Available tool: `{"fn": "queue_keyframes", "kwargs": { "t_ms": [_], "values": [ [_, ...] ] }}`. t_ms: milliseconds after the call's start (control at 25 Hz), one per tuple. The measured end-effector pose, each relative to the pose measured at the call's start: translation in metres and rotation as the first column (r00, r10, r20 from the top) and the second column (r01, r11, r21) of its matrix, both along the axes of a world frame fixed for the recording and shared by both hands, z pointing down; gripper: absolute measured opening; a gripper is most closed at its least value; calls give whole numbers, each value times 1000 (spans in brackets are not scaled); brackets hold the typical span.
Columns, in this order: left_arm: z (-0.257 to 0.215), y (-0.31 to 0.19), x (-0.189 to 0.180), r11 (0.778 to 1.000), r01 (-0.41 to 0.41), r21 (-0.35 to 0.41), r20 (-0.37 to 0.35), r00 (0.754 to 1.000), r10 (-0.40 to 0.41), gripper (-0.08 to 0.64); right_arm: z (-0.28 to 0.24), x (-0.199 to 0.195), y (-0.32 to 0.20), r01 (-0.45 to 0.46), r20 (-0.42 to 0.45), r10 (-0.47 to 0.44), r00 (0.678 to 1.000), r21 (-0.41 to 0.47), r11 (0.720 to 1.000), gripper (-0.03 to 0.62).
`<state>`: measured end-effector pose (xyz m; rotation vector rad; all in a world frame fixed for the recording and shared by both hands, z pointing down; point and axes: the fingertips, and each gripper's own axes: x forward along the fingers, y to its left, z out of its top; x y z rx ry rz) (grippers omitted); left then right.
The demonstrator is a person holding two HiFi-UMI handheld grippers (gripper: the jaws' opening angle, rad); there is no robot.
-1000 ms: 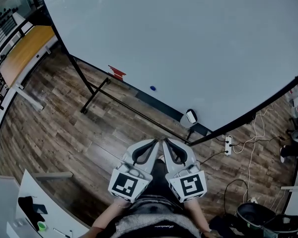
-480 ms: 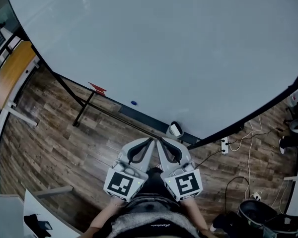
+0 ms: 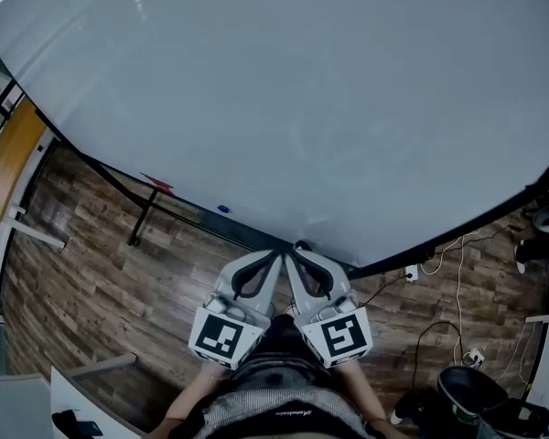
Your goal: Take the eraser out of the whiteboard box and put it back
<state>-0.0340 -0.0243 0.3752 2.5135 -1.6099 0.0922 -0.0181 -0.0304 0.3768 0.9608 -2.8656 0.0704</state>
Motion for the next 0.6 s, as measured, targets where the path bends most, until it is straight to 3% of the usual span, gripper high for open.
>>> {"fn": "queue_keyframes", "kwargs": {
  "t_ms": [280,440,600],
  "values": [
    [11,-21,16,999,-31,-19,7,1000,31,2,7,21,-18,-23,5,23,1000,-8,1000,2],
    [14,-29,32,996,-87,-9,34,996,87,2,7,35,-24,-58,9,58,998,-11,998,2],
    [10,-37,47,990,-139,-20,11,990,139,2,4,45,-30,-101,13,102,995,-8,995,2]
  ]
}}
